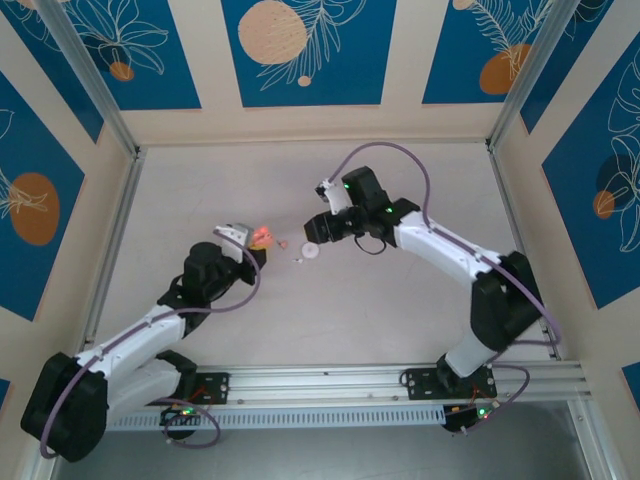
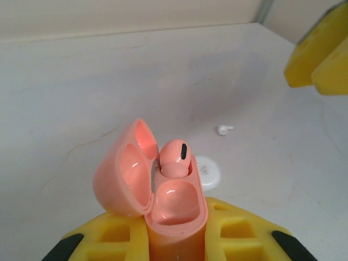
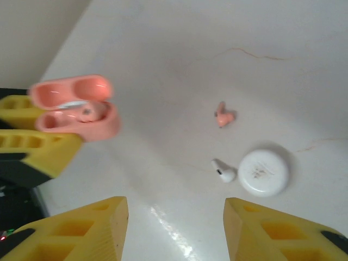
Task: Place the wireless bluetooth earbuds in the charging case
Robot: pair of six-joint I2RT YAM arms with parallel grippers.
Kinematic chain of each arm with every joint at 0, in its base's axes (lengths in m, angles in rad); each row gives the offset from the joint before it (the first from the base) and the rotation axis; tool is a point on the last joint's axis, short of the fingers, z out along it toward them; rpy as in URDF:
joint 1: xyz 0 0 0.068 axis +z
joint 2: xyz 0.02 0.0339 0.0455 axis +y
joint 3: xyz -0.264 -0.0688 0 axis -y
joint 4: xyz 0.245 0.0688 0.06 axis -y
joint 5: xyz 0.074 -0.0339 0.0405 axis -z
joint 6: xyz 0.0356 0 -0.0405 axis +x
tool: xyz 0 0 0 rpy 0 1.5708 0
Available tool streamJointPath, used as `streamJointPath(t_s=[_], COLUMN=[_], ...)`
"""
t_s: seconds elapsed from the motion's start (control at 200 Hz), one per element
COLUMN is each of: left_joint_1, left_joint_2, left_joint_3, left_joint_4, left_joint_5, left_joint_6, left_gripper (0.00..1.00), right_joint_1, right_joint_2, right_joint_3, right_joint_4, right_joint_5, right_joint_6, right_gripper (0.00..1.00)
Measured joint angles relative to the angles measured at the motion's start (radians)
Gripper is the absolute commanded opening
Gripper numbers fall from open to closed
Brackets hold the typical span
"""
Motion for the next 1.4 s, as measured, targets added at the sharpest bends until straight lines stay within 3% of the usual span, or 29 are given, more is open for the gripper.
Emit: streamJointPath(t_s=[0.29,0.685,1.065,1.4], left_joint_1=[0.126,0.187,0.204,0.205], left_joint_2=[-0.079,-0.181,-0.257,-0.253], left_joint_3=[-0.021,-0.065,-0.066,-0.069], left_joint_4=[-0.142,-0.227,-0.275,-0.275], left_joint_5=[-0.027,-0.033,-0.04,-0.04], left_joint_6=[-0.08,-0.109,-0.112,-0.112], left_gripper=[0.13,0.14,0.14,0.14], right_joint_1=[0.008,0.078,0.131,0.157], right_joint_2=[0.351,0.698,0.785,0.791], right_joint_3=[0.31,0.685,0.757,0.769], right_joint_4=[-0.183,-0.328,-0.38,-0.385], right_joint_5=[0.082,0.09,0.158,0.259], right_joint_6=[0.036,-0.002,-0.073,-0.11], right_gripper=[0.51,0.5,0.47,0.38])
